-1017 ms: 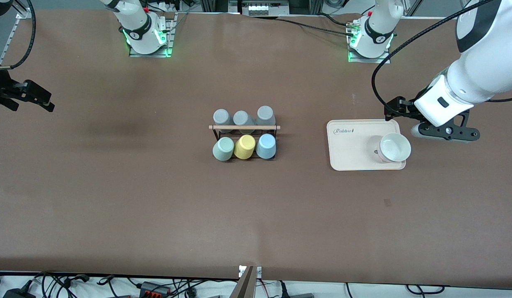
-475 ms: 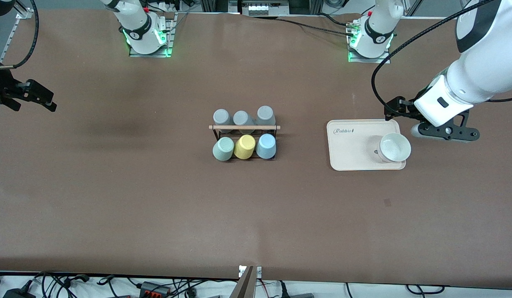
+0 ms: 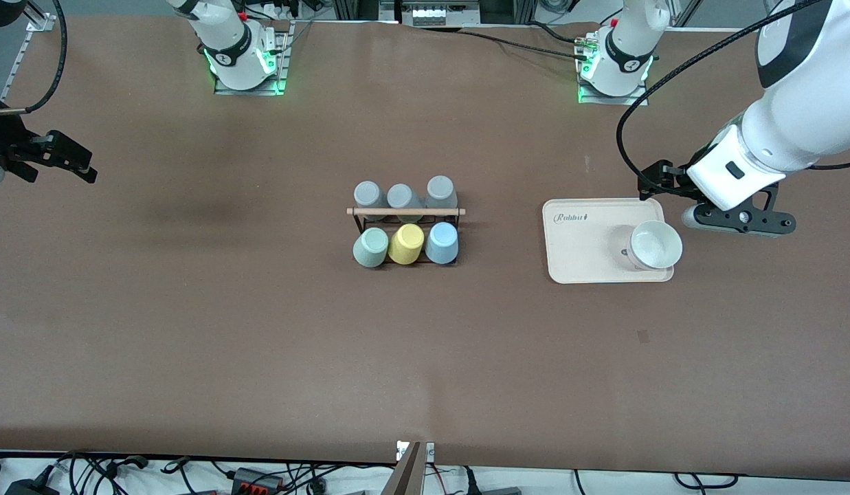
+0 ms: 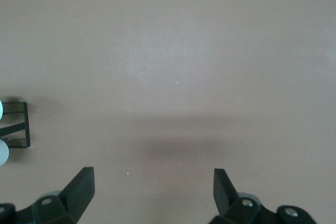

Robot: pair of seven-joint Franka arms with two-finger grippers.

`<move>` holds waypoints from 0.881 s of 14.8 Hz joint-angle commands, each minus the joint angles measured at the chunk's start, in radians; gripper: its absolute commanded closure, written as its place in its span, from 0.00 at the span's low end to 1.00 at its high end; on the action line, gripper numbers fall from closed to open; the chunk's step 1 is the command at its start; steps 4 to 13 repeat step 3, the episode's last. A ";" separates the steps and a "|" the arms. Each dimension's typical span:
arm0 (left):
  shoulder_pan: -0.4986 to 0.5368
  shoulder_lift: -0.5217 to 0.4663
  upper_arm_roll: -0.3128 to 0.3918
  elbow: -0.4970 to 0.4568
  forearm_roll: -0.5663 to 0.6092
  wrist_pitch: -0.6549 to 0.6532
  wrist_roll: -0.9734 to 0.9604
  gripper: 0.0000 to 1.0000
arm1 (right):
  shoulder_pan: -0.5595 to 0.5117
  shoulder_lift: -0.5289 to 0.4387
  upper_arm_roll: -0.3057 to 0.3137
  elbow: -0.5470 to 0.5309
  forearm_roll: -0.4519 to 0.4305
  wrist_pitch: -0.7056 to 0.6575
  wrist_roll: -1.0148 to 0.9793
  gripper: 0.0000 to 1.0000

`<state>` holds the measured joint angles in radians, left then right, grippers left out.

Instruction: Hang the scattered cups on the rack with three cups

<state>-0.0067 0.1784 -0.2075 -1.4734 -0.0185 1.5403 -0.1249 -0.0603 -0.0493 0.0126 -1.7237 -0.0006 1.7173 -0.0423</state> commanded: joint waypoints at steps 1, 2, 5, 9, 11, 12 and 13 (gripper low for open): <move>0.007 -0.019 -0.004 -0.021 0.017 -0.011 0.016 0.00 | -0.012 -0.011 0.010 -0.016 -0.001 -0.010 -0.014 0.00; 0.007 -0.019 -0.003 -0.021 0.017 -0.012 0.014 0.00 | -0.012 -0.011 0.010 -0.016 -0.002 -0.008 -0.014 0.00; 0.007 -0.019 -0.004 -0.021 0.017 -0.014 0.014 0.00 | -0.012 -0.011 0.010 -0.016 -0.004 -0.008 -0.016 0.00; 0.007 -0.019 -0.004 -0.021 0.017 -0.014 0.014 0.00 | -0.012 -0.011 0.010 -0.016 -0.004 -0.008 -0.016 0.00; 0.007 -0.019 -0.004 -0.021 0.017 -0.014 0.014 0.00 | -0.012 -0.011 0.010 -0.016 -0.004 -0.008 -0.016 0.00; 0.007 -0.019 -0.004 -0.021 0.017 -0.014 0.014 0.00 | -0.012 -0.011 0.010 -0.016 -0.004 -0.008 -0.016 0.00; 0.007 -0.019 -0.004 -0.021 0.017 -0.014 0.014 0.00 | -0.012 -0.011 0.010 -0.016 -0.004 -0.008 -0.016 0.00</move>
